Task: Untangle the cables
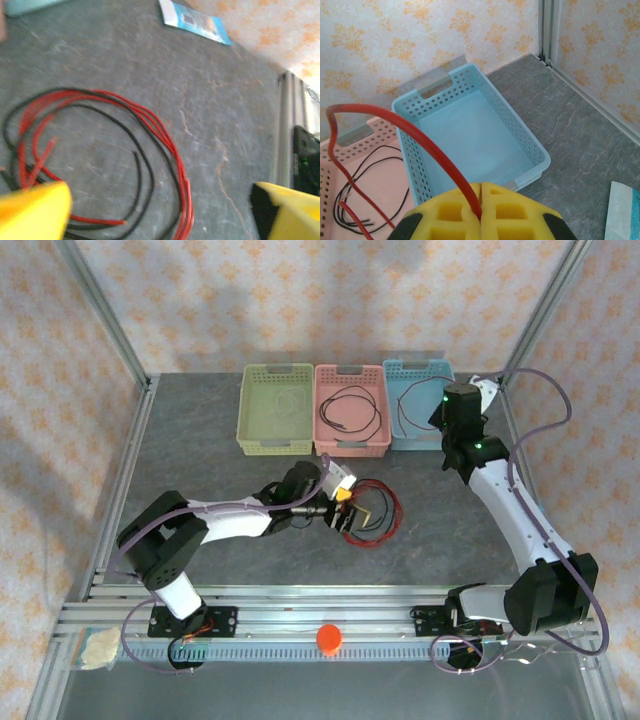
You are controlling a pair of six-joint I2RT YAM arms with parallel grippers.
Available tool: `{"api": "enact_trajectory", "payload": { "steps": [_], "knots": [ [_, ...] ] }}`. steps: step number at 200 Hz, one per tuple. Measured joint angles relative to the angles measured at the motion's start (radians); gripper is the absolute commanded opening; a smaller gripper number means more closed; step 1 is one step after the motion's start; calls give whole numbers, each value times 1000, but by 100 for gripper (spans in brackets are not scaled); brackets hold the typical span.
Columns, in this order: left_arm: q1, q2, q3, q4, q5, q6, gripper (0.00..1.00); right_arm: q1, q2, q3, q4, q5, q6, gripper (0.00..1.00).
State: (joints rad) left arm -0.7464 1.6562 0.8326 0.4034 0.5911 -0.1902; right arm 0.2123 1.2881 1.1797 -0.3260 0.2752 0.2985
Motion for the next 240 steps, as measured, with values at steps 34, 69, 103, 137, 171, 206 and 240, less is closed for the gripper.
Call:
{"api": "enact_trajectory", "payload": {
  "steps": [34, 69, 103, 137, 171, 206, 240],
  "knots": [
    [0, -23, 109, -95, -127, -11, 99, -2, 9, 0, 0, 38, 24, 0],
    [2, -26, 201, -149, -252, -39, 99, -31, 93, 31, -8, 85, 31, 0],
    [35, 5, 338, -198, -335, -85, 99, -65, 203, 111, -8, 92, 31, 0],
    [109, 95, 469, -211, -378, -155, 99, -94, 319, 224, 2, 90, 28, 0],
    [165, 193, 563, -264, -391, -206, 98, -116, 458, 351, 4, 71, 26, 0],
    [171, 267, 675, -341, -393, -214, 99, -125, 626, 505, -11, 38, 27, 0],
    [179, 311, 739, -364, -373, -221, 99, -126, 788, 652, -41, -20, 33, 0]
  ]
}}
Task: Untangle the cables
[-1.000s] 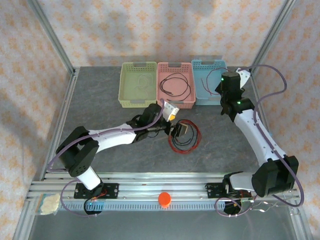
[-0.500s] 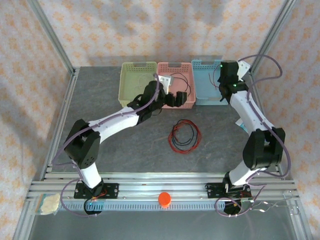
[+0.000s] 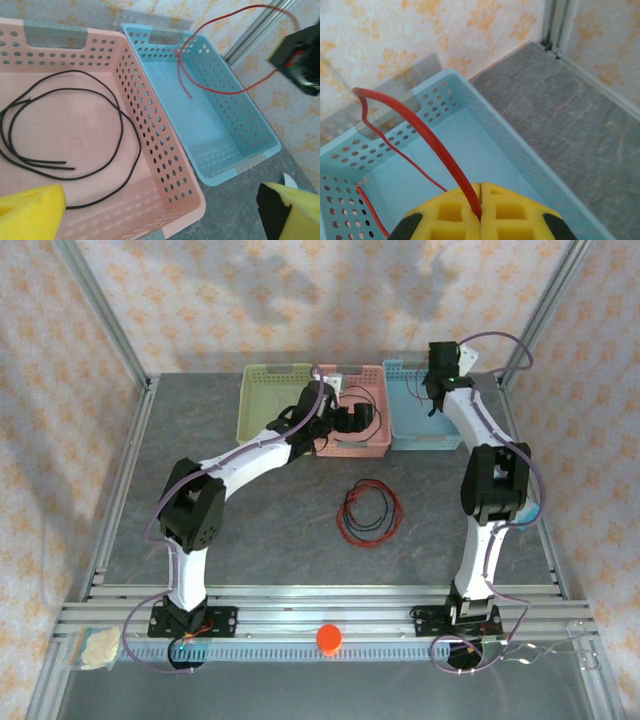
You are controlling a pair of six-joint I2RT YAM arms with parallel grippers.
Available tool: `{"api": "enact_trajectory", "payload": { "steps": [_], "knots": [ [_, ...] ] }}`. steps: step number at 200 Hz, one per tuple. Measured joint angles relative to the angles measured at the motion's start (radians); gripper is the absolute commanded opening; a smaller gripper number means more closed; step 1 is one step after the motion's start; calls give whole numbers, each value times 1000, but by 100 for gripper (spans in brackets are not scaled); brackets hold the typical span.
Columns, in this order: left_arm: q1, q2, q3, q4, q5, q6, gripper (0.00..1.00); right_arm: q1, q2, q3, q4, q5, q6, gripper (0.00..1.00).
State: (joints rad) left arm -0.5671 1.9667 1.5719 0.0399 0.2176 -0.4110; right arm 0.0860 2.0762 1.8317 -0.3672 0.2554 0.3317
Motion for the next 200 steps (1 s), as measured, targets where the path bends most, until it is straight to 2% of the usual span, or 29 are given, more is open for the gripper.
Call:
{"api": "enact_trajectory", "payload": {
  "steps": [29, 54, 86, 131, 166, 200],
  "knots": [
    [14, 0, -25, 29, 44, 0, 99, 0, 112, 86, -43, -55, 10, 0],
    [18, 3, -29, 31, 63, 2, 99, 0, 179, 116, -64, -75, 18, 21],
    [1, 12, -28, 26, 63, 32, 99, 0, 224, 119, -95, -74, 13, 36],
    [-49, 58, -8, -15, 58, 72, 99, 0, 226, 123, -105, -61, 3, 48],
    [-78, 81, 15, -59, 34, 93, 99, 0, 209, 114, -104, -53, -13, 49],
    [-98, 80, 25, -84, 2, 107, 99, 3, 68, -19, -74, -55, -18, 49]
  ]
}}
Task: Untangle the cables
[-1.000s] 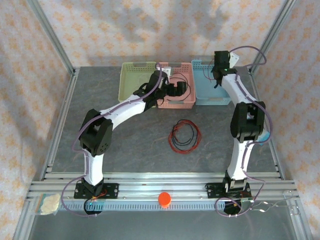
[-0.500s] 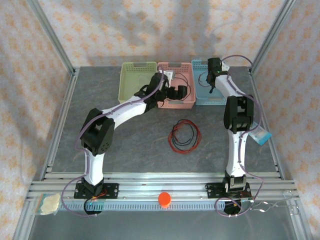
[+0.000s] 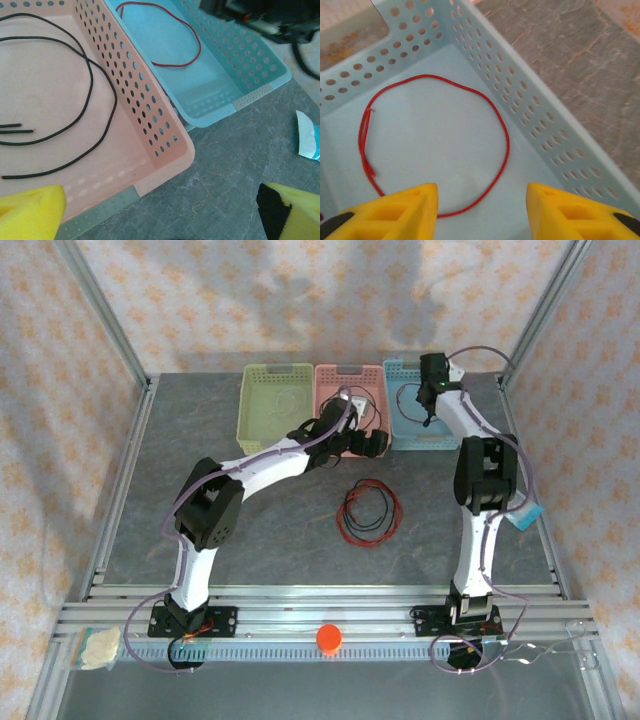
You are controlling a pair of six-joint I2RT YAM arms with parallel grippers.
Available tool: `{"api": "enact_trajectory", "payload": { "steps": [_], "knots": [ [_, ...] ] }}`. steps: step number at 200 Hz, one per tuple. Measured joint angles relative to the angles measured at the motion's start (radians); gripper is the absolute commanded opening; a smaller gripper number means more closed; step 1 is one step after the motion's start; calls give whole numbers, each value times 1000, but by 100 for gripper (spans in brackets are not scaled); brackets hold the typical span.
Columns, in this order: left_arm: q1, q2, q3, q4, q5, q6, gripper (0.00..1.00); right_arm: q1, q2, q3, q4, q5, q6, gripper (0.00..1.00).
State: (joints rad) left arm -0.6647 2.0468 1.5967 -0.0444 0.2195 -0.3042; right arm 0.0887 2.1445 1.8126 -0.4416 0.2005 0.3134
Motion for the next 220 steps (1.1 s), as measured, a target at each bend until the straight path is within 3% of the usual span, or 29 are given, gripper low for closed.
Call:
{"api": "enact_trajectory", "payload": {
  "steps": [34, 96, 164, 220],
  "knots": [
    [-22, -40, -61, 9, -12, -5, 99, 27, -177, -135, 40, -6, 0, 49],
    [-72, -275, -319, 62, -37, -47, 98, 190, -471, -479, 123, -12, 22, 46],
    [-97, -358, -558, 116, -82, -143, 91, 356, -654, -747, 114, -33, 100, 39],
    [-128, -359, -689, 158, -78, -228, 82, 511, -689, -895, 45, -59, 215, 37]
  ]
}}
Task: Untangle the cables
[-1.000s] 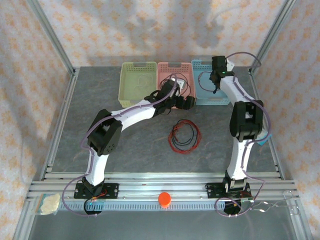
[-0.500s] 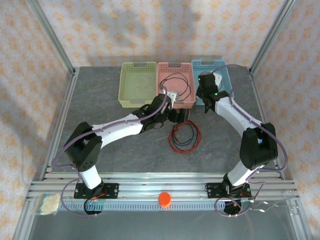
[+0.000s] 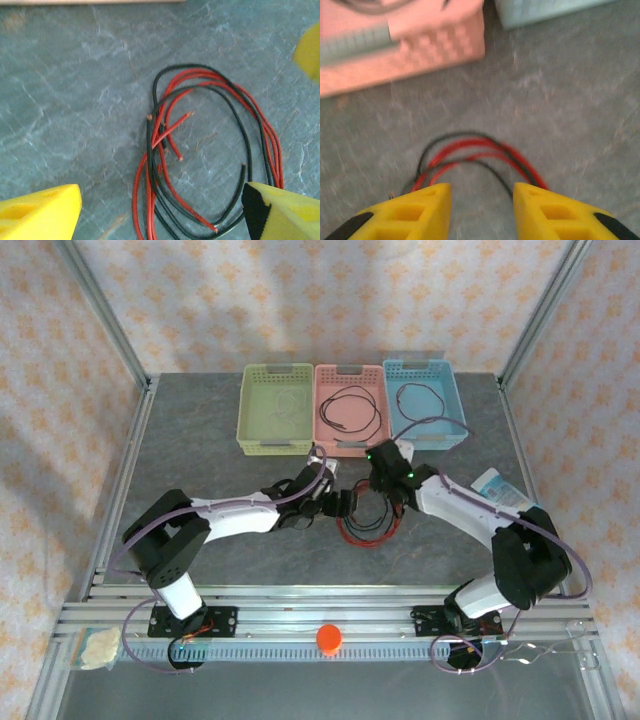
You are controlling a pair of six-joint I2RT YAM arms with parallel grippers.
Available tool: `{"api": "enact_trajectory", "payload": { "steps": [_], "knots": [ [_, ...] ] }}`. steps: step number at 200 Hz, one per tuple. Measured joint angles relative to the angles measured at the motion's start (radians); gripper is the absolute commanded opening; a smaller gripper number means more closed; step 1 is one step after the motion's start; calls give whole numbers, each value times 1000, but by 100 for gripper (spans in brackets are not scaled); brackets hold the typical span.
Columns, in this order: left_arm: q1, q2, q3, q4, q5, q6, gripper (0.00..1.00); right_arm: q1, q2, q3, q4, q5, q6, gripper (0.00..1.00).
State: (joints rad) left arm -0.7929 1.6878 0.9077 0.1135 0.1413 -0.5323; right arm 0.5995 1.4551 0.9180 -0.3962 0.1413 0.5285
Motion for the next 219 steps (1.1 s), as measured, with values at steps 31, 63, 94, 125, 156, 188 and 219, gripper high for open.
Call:
{"api": "enact_trajectory", "payload": {
  "steps": [31, 63, 94, 125, 156, 188, 219],
  "knots": [
    [-19, 0, -44, 31, 2, -24, 81, 51, -1, -60, -49, 0, 75, 35],
    [-44, -24, -85, 53, 2, -29, 81, 51, -39, -130, -91, 9, 138, 32],
    [-77, -35, -98, 98, 5, -36, 81, 30, -72, -173, -114, 9, 163, 27],
    [-104, -34, -98, 123, 8, -40, 81, -15, -87, -198, -112, -12, 165, 21],
    [-116, -31, -98, 147, 16, -43, 75, -52, -88, -201, -103, -41, 147, 17],
    [-122, -26, -97, 154, 27, -43, 74, -78, -87, -202, -84, -63, 131, 16],
    [-130, -13, -96, 161, 34, -42, 74, -86, -67, -202, -63, -88, 117, 15]
  ]
}}
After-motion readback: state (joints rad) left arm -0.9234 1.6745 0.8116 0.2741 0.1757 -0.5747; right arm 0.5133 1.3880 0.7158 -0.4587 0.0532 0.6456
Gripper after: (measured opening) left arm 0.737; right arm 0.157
